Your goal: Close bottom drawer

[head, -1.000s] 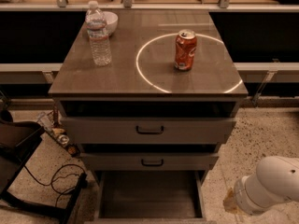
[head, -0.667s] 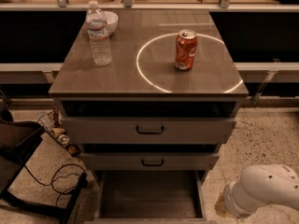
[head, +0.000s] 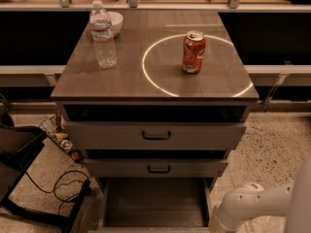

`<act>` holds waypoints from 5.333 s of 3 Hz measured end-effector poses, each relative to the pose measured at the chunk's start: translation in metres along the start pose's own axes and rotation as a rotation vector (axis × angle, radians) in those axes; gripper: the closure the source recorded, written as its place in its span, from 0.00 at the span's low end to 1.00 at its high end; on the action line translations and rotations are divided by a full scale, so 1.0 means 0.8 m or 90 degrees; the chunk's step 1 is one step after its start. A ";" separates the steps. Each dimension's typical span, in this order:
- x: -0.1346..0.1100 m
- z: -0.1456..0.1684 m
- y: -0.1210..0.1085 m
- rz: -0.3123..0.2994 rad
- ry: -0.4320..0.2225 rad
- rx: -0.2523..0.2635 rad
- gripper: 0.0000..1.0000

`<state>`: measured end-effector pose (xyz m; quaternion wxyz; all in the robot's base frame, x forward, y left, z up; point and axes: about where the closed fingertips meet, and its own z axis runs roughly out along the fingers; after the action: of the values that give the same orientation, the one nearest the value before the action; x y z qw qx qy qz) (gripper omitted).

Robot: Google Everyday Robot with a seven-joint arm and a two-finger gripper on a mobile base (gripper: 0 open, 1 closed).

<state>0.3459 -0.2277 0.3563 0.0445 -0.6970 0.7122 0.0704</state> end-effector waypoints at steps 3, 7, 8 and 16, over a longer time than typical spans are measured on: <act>-0.044 0.125 0.016 -0.021 -0.041 -0.053 1.00; -0.100 0.268 0.025 -0.042 -0.049 -0.124 1.00; -0.099 0.272 0.004 -0.042 -0.036 -0.103 1.00; -0.132 0.235 -0.090 0.005 -0.011 0.149 1.00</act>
Offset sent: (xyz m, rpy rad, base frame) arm -0.0180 0.0471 -0.0934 0.0509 0.0516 0.0389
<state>0.4143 -0.0941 0.1853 0.1313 -0.6836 0.7179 -0.0072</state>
